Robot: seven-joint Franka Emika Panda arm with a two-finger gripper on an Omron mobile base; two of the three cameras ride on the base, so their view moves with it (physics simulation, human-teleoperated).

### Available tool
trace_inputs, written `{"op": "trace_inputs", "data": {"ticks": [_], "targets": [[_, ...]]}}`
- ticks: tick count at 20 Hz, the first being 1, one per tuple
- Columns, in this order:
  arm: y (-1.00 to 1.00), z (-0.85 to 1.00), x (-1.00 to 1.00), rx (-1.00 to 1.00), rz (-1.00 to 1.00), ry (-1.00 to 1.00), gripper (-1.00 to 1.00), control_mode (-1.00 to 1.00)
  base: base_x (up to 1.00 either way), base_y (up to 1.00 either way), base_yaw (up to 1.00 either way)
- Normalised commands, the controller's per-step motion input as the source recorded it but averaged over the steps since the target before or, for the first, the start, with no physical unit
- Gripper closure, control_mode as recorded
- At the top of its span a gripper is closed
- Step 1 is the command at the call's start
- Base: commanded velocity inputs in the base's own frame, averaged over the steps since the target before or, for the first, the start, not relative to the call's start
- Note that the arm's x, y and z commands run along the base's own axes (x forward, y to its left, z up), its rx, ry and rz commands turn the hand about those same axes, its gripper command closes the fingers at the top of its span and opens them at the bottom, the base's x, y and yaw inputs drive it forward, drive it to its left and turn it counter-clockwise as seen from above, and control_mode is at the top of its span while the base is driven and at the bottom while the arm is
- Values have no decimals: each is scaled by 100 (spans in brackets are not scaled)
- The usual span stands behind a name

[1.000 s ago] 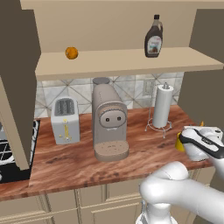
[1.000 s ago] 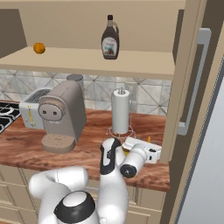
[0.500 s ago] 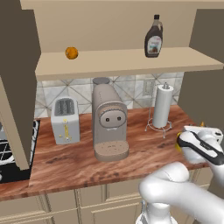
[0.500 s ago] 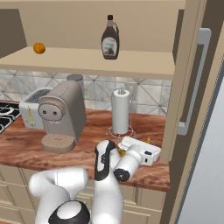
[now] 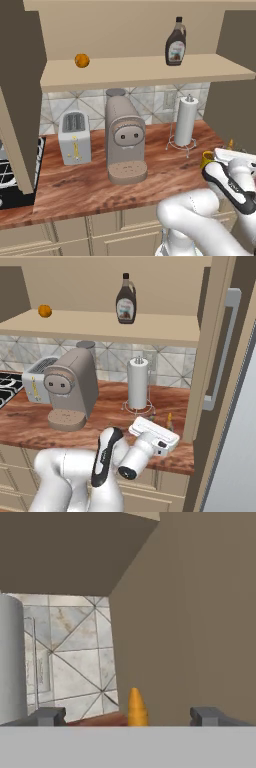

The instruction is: Pick the syrup bottle and honey bottle from the cabinet and place them next to the mug.

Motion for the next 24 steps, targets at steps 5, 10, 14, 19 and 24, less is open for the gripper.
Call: {"op": "trace_inputs", "data": {"ticks": [5,10,14,19,24], "targets": [[1,80,-68,0,0,-28,-100,-100,0,0,0],[16,97,-75,0,0,-32,-100,-100,0,0,0],[37,89,-89,-1,0,-36,-100,-100,0,0,0],[57,93,-80,-4,1,-38,-100,-100,0,0,0],[65,84,-64,-3,6,-32,-100,-100,0,0,0]]}}
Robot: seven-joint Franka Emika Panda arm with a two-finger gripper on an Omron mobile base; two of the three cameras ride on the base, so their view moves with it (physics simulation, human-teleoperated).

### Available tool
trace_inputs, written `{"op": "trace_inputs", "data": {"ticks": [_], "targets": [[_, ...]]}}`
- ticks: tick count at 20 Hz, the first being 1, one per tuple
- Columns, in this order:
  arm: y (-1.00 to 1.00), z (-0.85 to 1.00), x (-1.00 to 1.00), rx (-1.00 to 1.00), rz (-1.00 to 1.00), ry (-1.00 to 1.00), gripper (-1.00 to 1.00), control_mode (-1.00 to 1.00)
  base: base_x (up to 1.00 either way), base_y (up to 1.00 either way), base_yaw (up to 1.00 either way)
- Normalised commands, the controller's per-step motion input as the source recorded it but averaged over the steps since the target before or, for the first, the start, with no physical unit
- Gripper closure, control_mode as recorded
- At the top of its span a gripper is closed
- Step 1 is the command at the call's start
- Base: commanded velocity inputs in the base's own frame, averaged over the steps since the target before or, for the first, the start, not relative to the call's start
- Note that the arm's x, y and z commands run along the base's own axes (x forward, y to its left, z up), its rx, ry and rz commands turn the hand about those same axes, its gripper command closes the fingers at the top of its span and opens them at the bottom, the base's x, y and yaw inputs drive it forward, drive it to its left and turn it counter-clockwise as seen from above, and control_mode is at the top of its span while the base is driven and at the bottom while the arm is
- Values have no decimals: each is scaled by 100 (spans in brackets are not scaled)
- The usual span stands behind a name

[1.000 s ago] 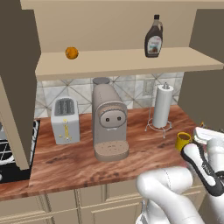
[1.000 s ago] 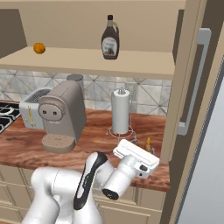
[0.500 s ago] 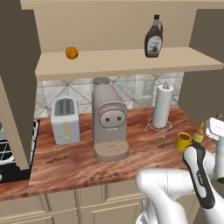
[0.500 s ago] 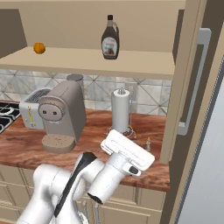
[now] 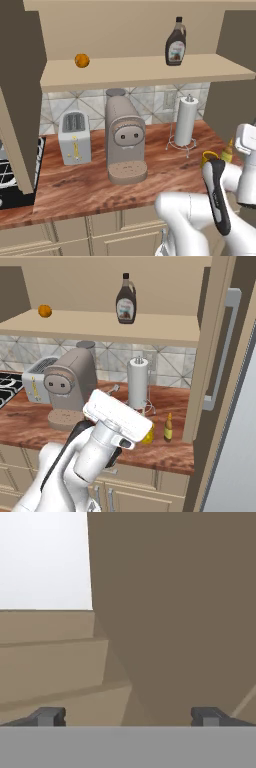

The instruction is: Pick the syrup bottle and honey bottle from the cabinet and place them next to the mug.

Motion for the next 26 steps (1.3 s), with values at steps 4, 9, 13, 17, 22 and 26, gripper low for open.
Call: {"op": "trace_inputs", "data": {"ticks": [4,9,13,17,22,26], "targets": [[52,63,-53,-1,8,-24,-100,-100,0,0,0],[0,1,-5,0,0,-1,-100,-100,0,0,0],[28,85,-27,-5,7,-13,-100,-100,0,0,0],[44,100,-48,-10,15,-18,-100,-100,0,0,0],[52,86,-59,-11,20,-18,-100,-100,0,0,0],[57,26,-31,-7,26,-7,-100,-100,0,0,0]]}}
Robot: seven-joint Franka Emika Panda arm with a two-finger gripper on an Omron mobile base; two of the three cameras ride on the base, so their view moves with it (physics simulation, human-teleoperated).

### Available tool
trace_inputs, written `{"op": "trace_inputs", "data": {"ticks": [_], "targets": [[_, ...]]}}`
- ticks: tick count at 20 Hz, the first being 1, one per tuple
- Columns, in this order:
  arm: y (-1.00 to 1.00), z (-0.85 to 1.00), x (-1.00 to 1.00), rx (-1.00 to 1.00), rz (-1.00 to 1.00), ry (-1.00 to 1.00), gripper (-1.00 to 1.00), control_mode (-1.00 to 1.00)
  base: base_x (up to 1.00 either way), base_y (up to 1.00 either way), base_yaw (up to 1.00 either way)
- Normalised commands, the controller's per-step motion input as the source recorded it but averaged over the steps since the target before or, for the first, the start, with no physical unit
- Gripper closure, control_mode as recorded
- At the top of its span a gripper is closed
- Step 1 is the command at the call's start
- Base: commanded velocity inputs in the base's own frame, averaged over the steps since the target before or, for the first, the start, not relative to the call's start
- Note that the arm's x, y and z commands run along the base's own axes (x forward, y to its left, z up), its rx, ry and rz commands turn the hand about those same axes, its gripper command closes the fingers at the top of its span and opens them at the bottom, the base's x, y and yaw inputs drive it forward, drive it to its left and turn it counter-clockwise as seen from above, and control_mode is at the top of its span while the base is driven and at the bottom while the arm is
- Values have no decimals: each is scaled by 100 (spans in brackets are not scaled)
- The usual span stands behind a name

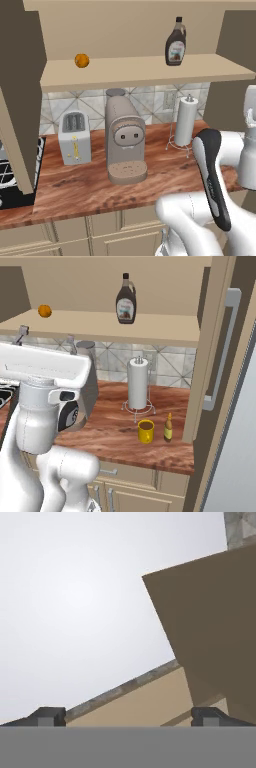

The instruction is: Pick the syrup bottle and honey bottle from the cabinet and place them next to the mug.

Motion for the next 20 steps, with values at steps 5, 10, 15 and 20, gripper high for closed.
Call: {"op": "trace_inputs", "data": {"ticks": [5,10,15,20], "targets": [[3,2,-3,0,3,3,-100,-100,0,0,0],[25,39,-3,-1,11,32,-100,-100,0,0,0],[46,43,0,-6,12,43,-100,-100,0,0,0],[31,15,0,-10,12,44,-100,-100,0,0,0]]}}
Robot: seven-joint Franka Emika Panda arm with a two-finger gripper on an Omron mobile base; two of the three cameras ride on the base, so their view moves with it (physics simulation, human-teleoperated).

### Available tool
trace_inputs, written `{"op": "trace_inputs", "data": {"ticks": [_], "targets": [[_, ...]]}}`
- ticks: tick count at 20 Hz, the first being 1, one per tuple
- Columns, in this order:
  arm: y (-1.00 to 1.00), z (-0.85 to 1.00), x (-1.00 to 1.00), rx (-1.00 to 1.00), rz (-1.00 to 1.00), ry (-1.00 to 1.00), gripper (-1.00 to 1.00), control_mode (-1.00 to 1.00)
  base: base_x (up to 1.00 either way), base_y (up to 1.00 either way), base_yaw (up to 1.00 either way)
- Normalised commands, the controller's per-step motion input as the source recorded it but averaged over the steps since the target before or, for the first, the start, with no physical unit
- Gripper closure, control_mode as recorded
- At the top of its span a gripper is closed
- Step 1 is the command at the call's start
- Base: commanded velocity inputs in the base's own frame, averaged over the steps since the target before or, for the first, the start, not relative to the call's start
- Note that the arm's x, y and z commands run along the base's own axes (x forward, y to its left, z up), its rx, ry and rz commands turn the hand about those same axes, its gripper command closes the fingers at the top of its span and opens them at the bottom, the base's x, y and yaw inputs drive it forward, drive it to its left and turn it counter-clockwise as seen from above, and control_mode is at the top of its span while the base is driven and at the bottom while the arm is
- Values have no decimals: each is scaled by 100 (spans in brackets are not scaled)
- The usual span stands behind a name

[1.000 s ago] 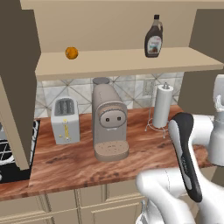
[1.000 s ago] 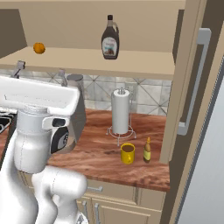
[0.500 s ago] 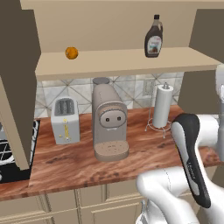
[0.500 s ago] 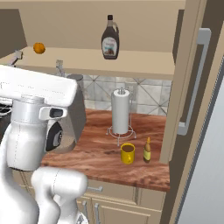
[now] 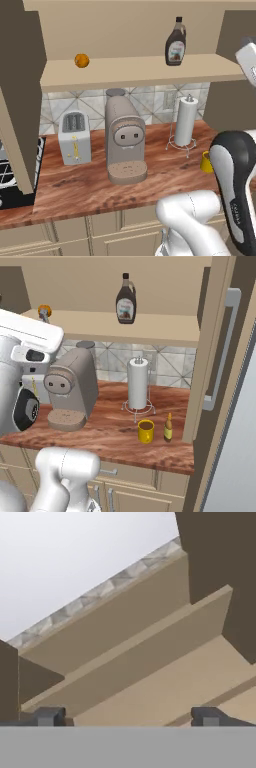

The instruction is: Pick the syrup bottle and honey bottle from the cabinet and place them next to the mug.

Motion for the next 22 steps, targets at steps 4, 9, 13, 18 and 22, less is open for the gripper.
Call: {"op": "trace_inputs", "data": {"ticks": [4,9,13,18,22], "targets": [[6,1,-6,-11,10,48,-100,-100,0,0,0],[0,0,-1,-10,8,48,-100,-100,0,0,0],[3,0,0,-7,2,21,-100,-100,0,0,0],[-34,-25,5,-4,0,0,-100,-100,0,0,0],[-67,-59,28,-18,0,0,-100,-100,0,0,0]]}}
